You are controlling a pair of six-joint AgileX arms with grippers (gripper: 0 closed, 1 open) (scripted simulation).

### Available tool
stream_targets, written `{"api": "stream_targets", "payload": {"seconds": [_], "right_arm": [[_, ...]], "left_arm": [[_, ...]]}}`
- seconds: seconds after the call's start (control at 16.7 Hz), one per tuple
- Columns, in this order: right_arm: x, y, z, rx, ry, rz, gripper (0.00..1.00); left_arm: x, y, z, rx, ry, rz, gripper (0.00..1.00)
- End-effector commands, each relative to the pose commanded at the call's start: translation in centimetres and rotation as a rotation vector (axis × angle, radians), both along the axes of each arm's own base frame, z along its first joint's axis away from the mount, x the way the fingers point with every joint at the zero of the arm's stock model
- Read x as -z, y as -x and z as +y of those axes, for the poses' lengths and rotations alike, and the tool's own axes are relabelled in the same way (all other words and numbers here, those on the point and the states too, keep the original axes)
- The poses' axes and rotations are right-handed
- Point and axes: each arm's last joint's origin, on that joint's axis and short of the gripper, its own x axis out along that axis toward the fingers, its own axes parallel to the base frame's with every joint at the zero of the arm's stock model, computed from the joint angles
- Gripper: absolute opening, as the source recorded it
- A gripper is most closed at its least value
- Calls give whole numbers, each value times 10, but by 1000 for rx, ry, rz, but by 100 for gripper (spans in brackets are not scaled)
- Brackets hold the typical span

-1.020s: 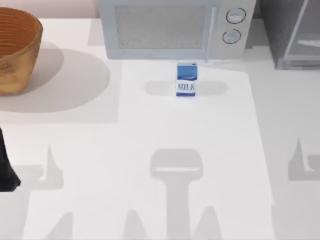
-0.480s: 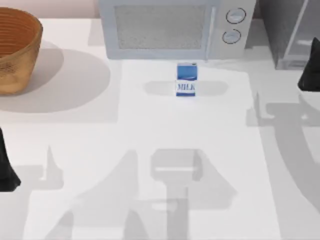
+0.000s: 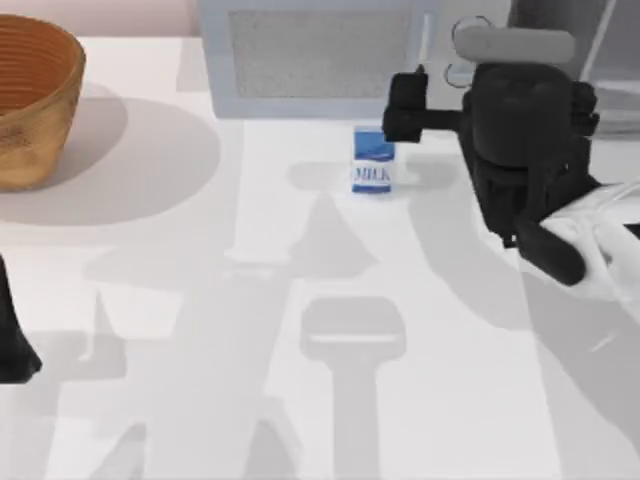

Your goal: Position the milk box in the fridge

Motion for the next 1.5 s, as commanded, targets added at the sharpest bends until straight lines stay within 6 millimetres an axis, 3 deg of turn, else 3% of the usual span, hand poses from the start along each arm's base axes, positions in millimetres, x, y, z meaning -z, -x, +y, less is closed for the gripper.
{"api": "stream_targets", "payload": {"seconds": [0.24, 0.48, 0.6, 0.96, 1.14, 1.32, 1.5], "right_arm": [[70, -21, 51, 4, 40, 47, 100], [118, -24, 76, 6, 70, 74, 100], [127, -24, 80, 7, 76, 78, 100], [129, -25, 77, 9, 80, 84, 100], [145, -27, 68, 8, 87, 97, 100], [158, -41, 69, 9, 85, 95, 100], [149, -62, 78, 4, 78, 82, 100]], "left_arm": [[0, 0, 0, 0, 0, 0, 100], [0, 0, 0, 0, 0, 0, 100], [0, 0, 0, 0, 0, 0, 100], [0, 0, 0, 0, 0, 0, 100], [0, 0, 0, 0, 0, 0, 100], [0, 0, 0, 0, 0, 0, 100], [0, 0, 0, 0, 0, 0, 100]]}}
